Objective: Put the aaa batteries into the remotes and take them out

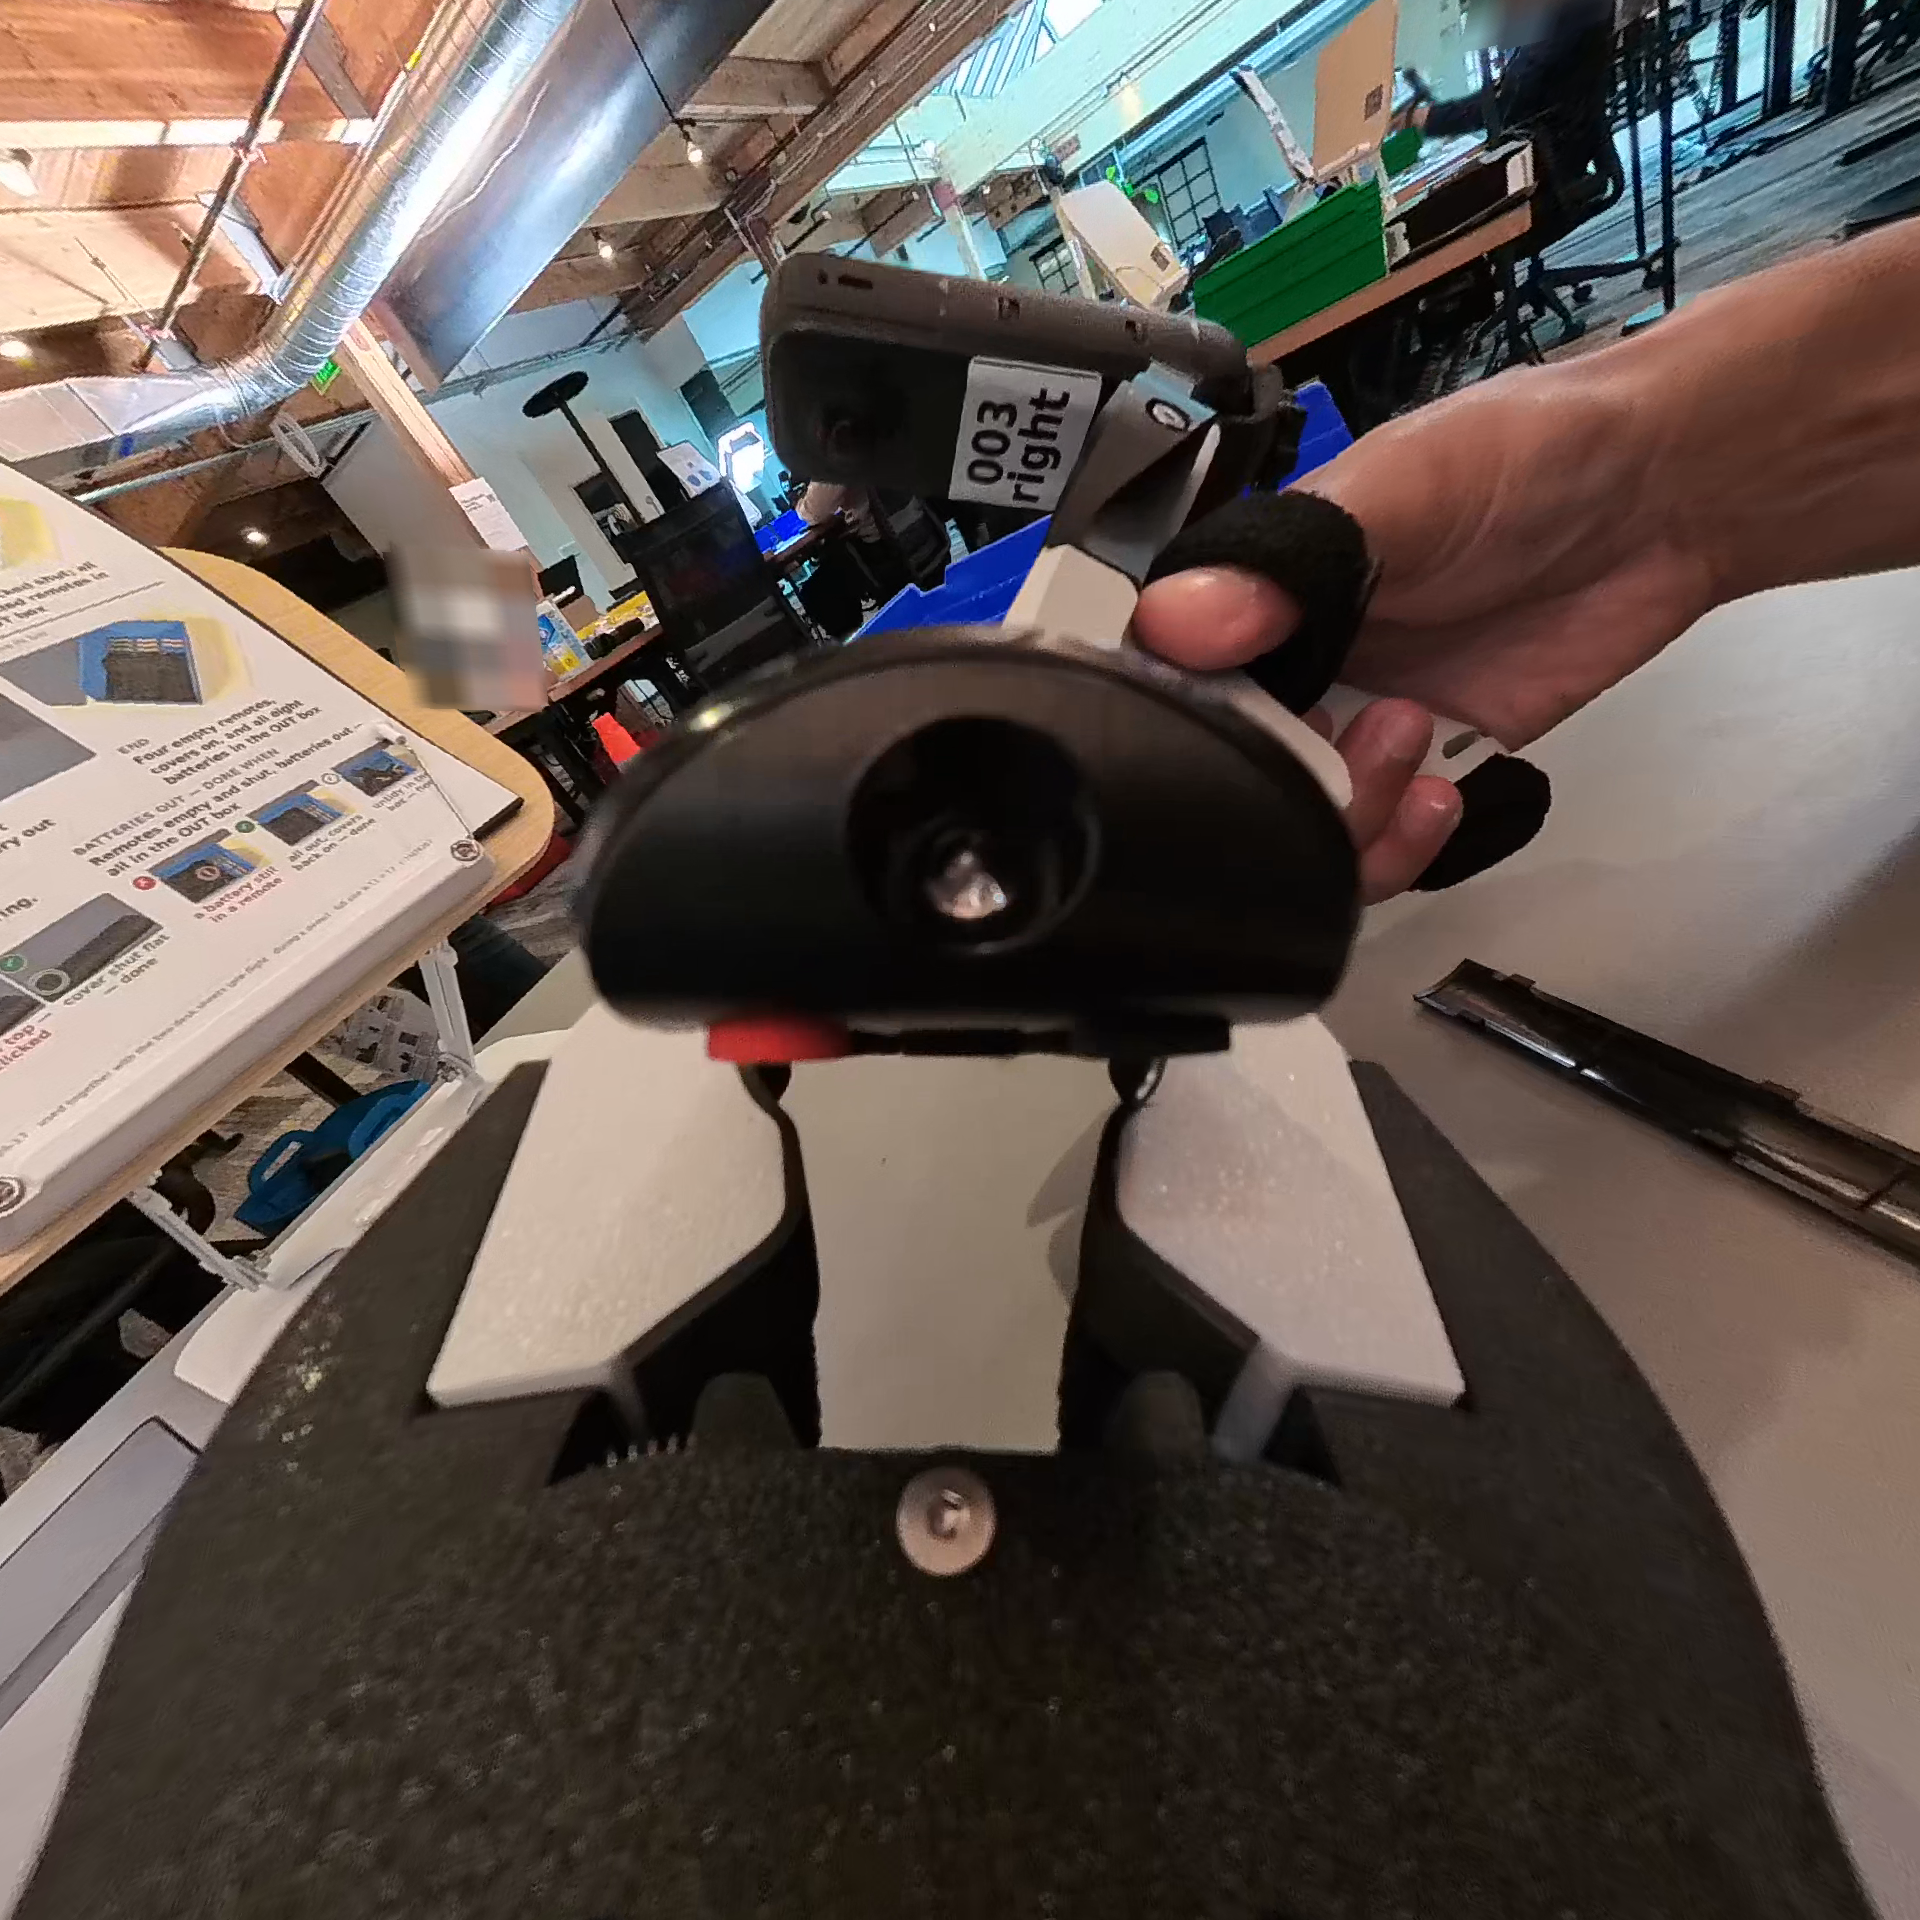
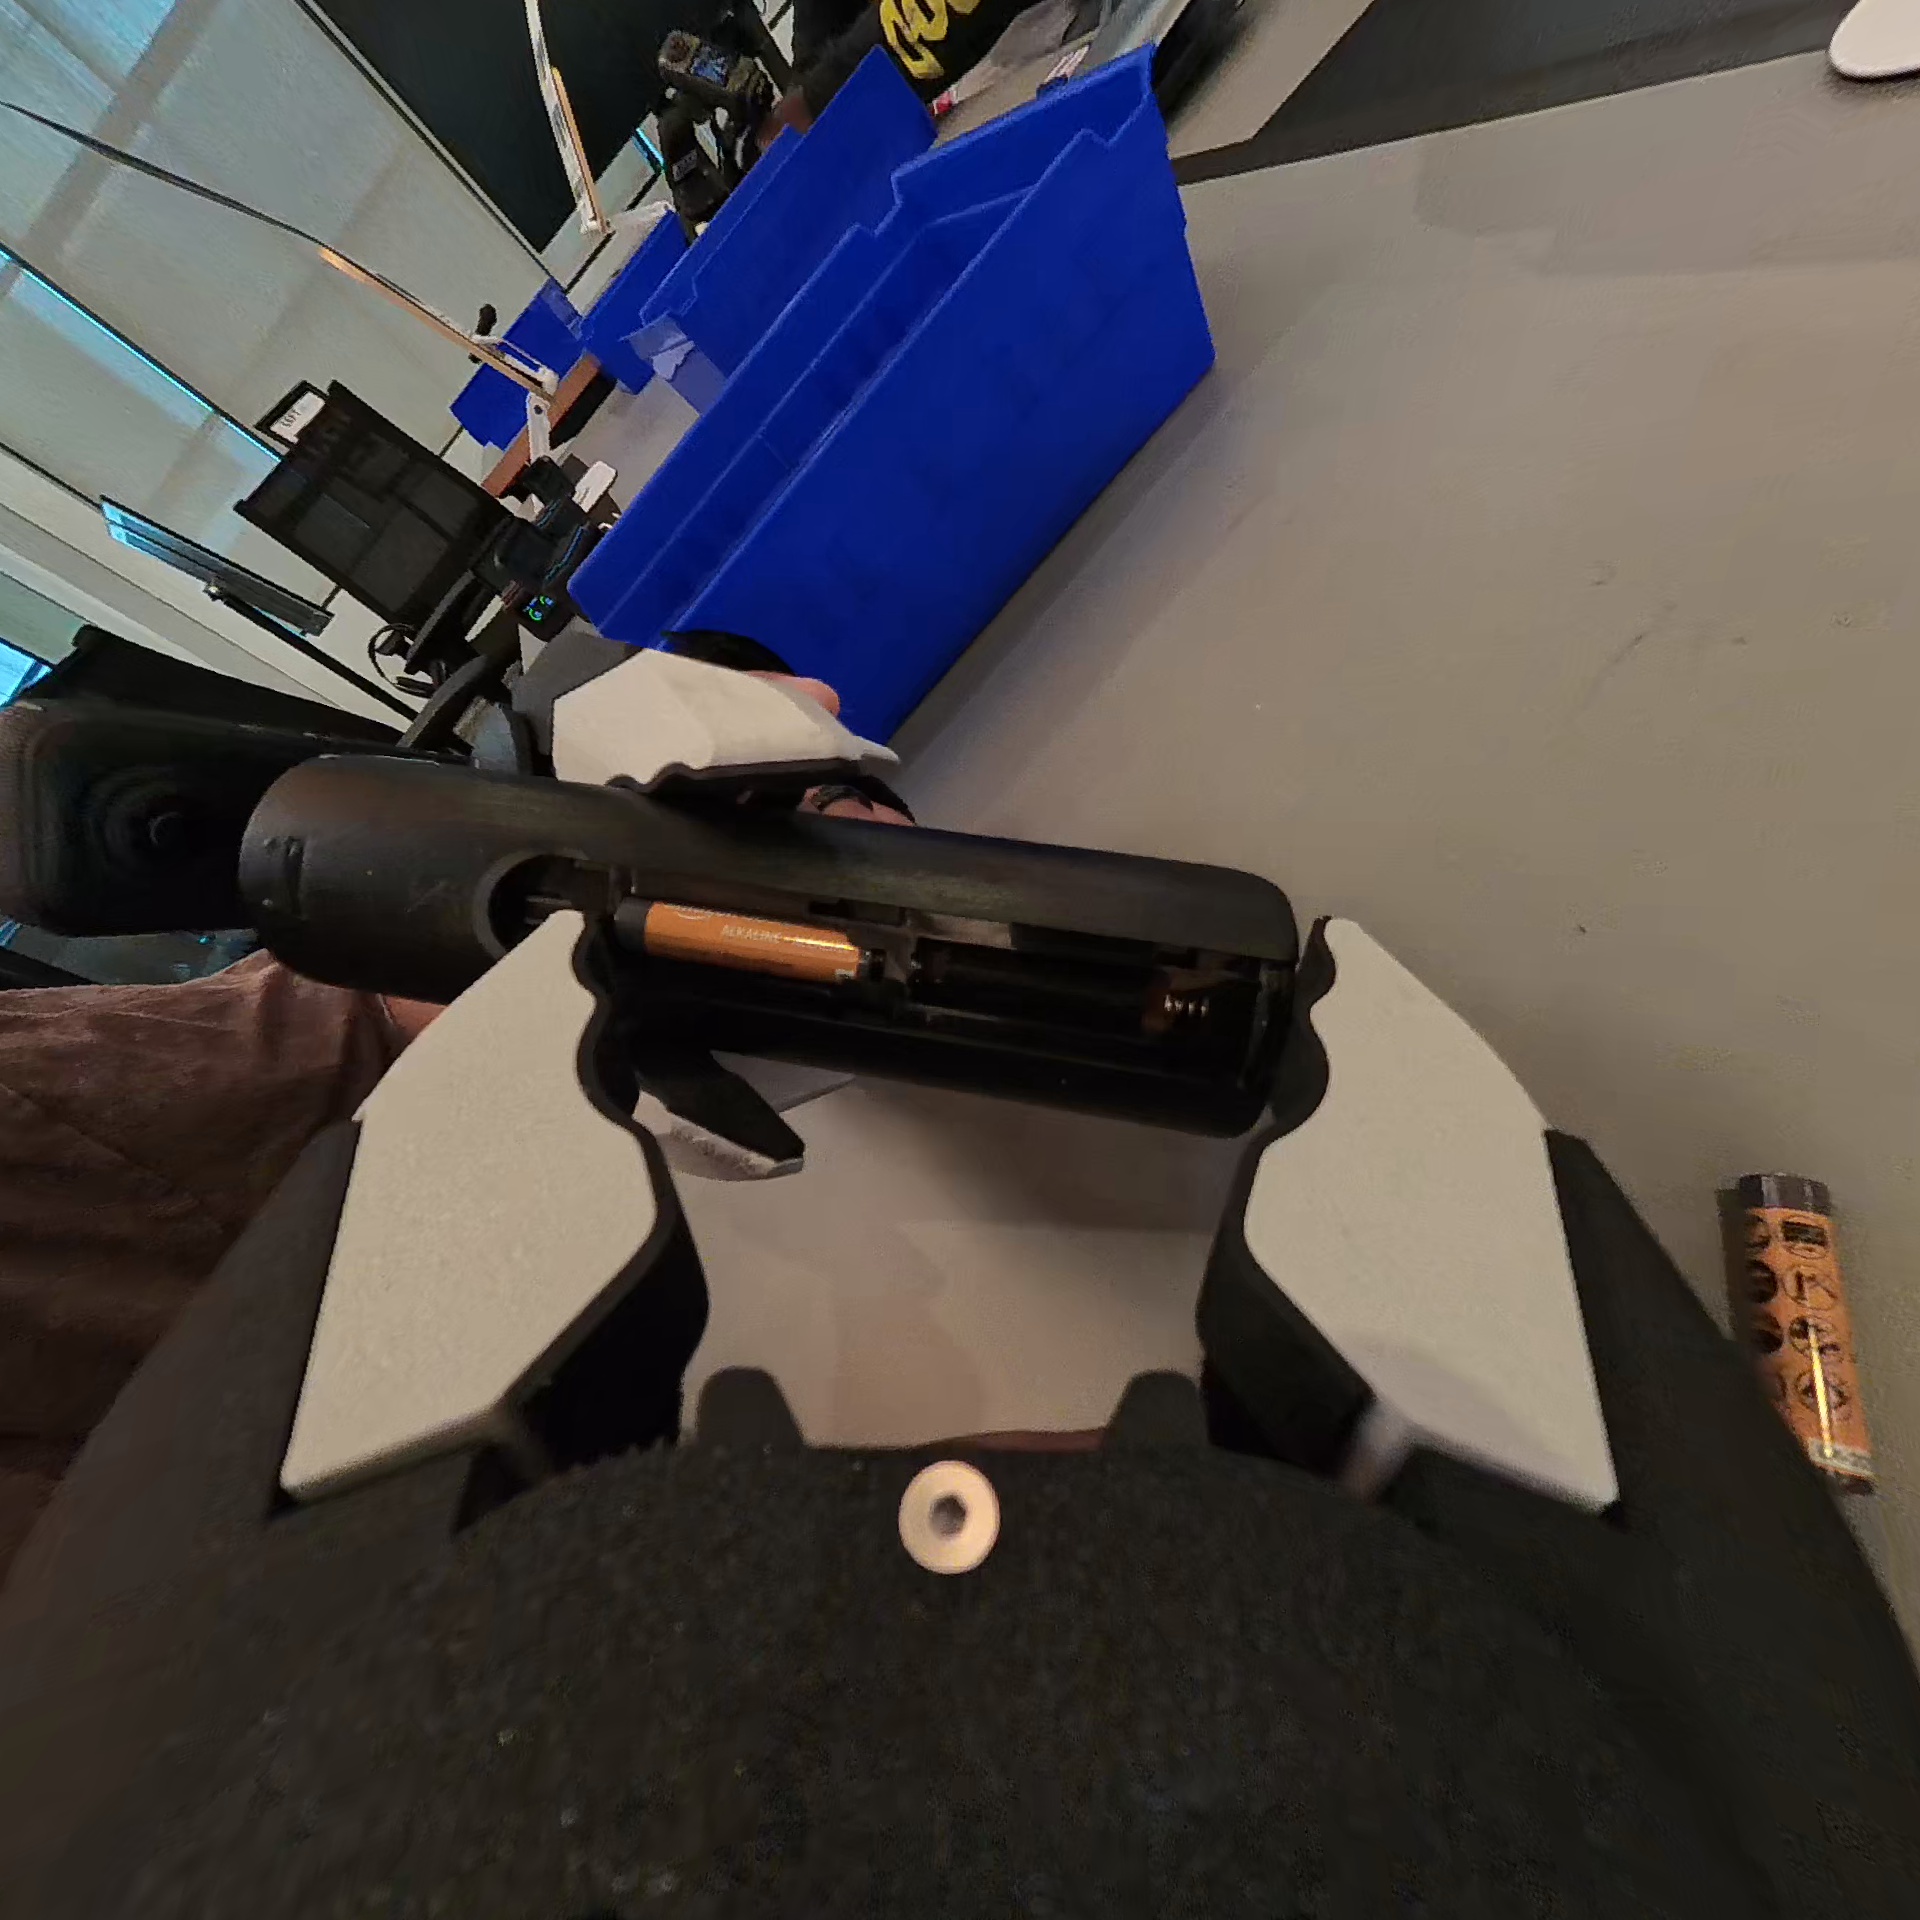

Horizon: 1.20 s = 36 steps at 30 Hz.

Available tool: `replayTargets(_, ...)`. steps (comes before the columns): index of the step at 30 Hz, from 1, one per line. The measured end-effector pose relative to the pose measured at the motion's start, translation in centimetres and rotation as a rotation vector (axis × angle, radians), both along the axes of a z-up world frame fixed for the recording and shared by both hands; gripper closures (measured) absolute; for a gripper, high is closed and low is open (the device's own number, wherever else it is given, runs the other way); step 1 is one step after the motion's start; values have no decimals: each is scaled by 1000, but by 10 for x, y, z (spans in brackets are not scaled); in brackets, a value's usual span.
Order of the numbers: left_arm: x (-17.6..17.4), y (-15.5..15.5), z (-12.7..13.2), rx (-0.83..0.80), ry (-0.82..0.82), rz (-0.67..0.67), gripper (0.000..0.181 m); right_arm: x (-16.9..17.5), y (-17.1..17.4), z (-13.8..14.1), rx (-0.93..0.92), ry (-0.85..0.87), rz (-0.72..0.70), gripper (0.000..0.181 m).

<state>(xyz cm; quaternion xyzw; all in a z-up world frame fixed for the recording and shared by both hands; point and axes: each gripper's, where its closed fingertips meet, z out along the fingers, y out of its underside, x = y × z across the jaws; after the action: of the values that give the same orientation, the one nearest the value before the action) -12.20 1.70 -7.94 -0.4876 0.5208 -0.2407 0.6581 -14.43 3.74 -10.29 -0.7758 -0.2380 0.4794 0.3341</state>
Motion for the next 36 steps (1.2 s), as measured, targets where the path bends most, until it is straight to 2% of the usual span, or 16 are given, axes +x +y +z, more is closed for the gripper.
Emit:
replayTargets(12,0,-3,4,8,-16,-17,121,-1,-3,4,-37,77,40,64)
replayTargets(33,0,-1,-1,-7,-1,-20,121,3,-2,0,-69,37,32,67)
replayTargets(34,-1,-2,1,-5,-12,-25,121,6,1,0,-79,39,15,75)
replayTargets(35,-2,-2,3,-4,-26,-25,121,13,7,2,-83,53,-20,98)
replayTargets(36,-3,-1,4,-8,-27,-21,82,20,11,4,-85,72,-31,114)
